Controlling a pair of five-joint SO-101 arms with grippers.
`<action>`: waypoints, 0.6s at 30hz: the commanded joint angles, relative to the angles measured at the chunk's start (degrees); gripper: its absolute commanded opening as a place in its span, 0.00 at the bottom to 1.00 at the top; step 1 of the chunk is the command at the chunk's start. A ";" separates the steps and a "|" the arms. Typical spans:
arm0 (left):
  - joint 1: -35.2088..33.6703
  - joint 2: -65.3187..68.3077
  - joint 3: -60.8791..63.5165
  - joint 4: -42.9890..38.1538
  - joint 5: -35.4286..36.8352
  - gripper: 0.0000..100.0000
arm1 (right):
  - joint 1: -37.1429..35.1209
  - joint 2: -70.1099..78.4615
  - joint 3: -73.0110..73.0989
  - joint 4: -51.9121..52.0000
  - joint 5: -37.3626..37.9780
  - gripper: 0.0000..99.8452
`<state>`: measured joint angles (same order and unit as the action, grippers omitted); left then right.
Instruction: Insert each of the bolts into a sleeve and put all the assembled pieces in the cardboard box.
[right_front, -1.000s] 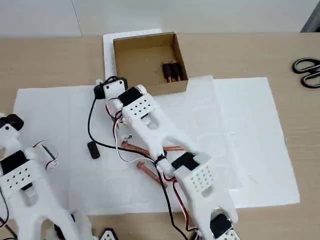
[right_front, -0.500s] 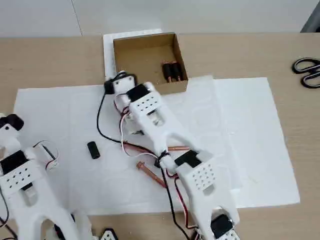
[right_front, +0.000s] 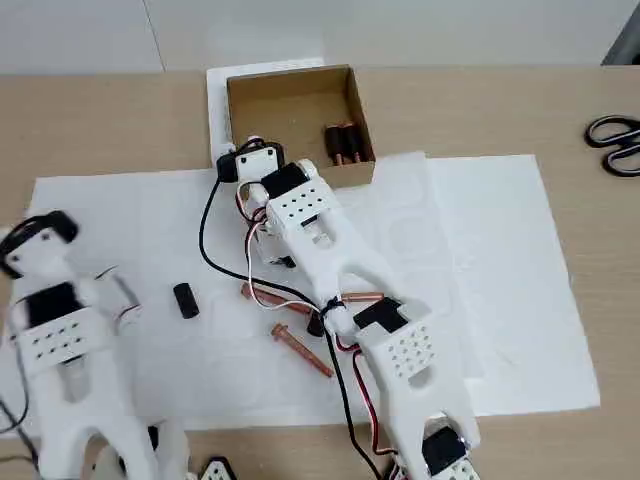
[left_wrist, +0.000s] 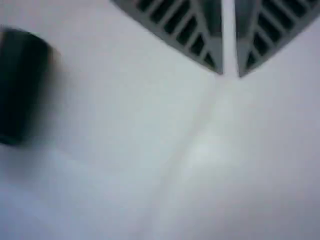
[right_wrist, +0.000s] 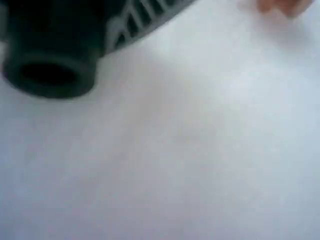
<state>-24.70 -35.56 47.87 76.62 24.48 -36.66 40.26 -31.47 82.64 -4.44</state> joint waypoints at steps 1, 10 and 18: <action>9.67 -0.62 -3.82 0.35 12.84 0.01 | 0.31 -6.20 -1.49 0.22 0.00 0.00; 11.69 -0.26 -29.32 6.86 1.85 0.01 | 6.20 -8.92 -1.58 0.84 0.00 0.00; 24.79 -0.09 -43.21 8.88 25.67 0.01 | 10.33 -10.59 -1.58 0.48 0.18 0.00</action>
<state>-5.45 -35.65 7.96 85.32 36.00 -27.34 34.64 -31.47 83.08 -4.62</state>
